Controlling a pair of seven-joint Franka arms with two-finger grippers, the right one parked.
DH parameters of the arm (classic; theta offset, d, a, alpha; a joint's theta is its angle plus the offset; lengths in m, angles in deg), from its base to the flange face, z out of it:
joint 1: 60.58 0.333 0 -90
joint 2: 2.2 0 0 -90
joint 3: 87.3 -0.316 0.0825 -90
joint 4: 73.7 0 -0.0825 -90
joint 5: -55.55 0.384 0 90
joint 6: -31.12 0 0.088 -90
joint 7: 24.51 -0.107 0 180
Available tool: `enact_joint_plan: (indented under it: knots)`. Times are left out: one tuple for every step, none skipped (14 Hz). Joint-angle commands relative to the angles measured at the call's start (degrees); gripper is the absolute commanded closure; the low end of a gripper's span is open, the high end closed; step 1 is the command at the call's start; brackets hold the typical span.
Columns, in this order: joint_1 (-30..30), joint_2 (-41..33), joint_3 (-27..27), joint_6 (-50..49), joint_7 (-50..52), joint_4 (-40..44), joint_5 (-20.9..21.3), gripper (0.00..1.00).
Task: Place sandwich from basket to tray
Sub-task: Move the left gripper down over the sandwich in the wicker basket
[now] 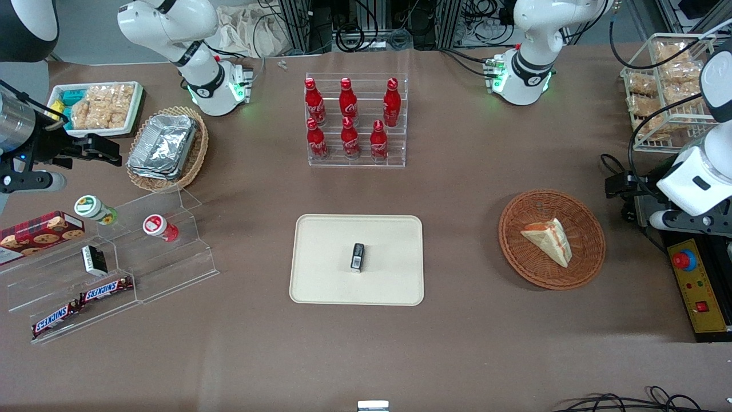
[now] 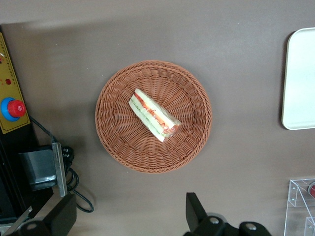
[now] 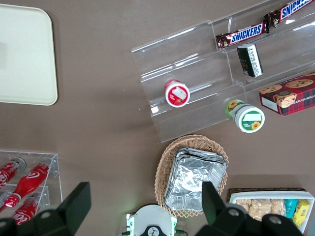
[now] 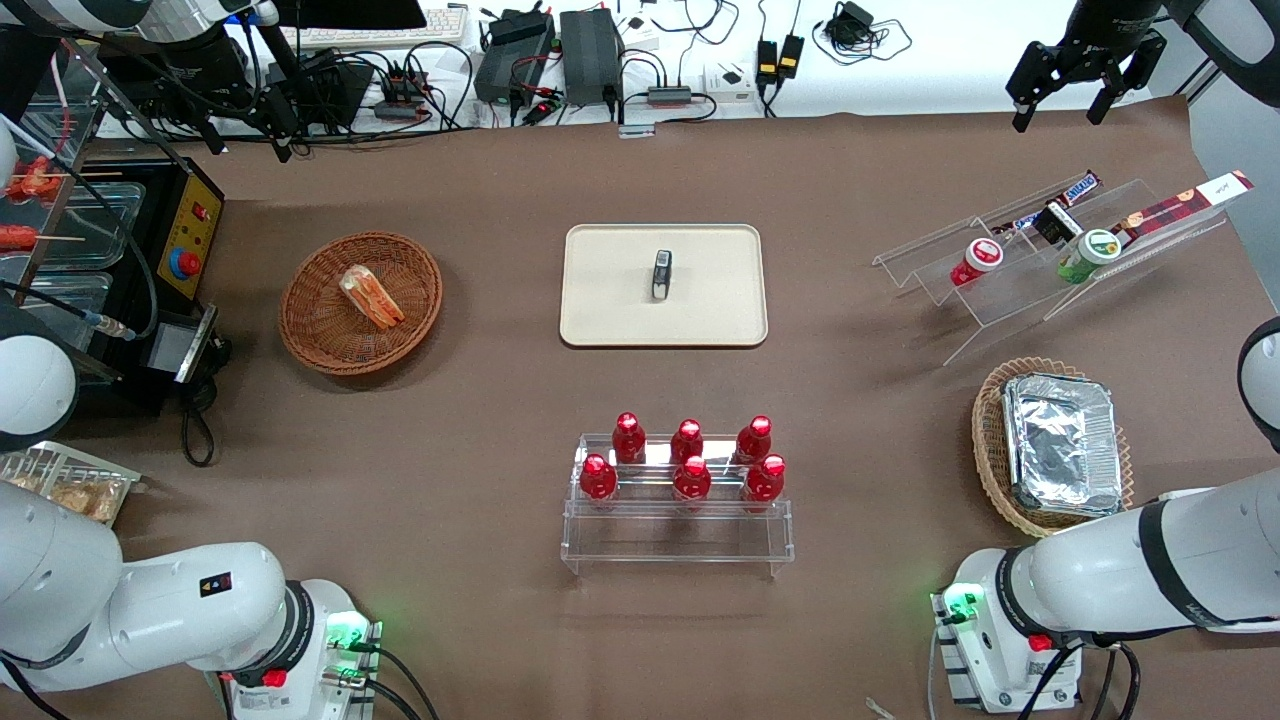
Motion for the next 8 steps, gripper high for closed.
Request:
enact_joint_plan:
  knots:
    - [-0.22, 0.85, 0.06, -1.14, -0.75, 1.74, -0.48, 0.0]
    - [-0.14, 0.94, 0.06, -1.14, -0.32, 2.0, -0.65, 0.0]
    - [-0.23, 1.46, 0.15, -1.14, -0.31, 2.09, -0.31, 0.0]
    - [-0.31, 1.81, 0.23, -1.05, -0.22, 2.35, -0.13, 0.0]
    - [-0.66, 2.25, 0.23, -1.05, -0.05, 2.44, 0.22, 0.0]
    - [-0.84, 3.12, 0.23, -0.79, 3.43, 2.44, -0.13, 0.0]
    - [-0.49, 3.39, 0.15, 0.78, 9.3, 2.0, -0.65, 0.0]
    - [-0.4, 3.66, 0.06, 3.05, 13.18, 0.52, -0.66, 0.0]
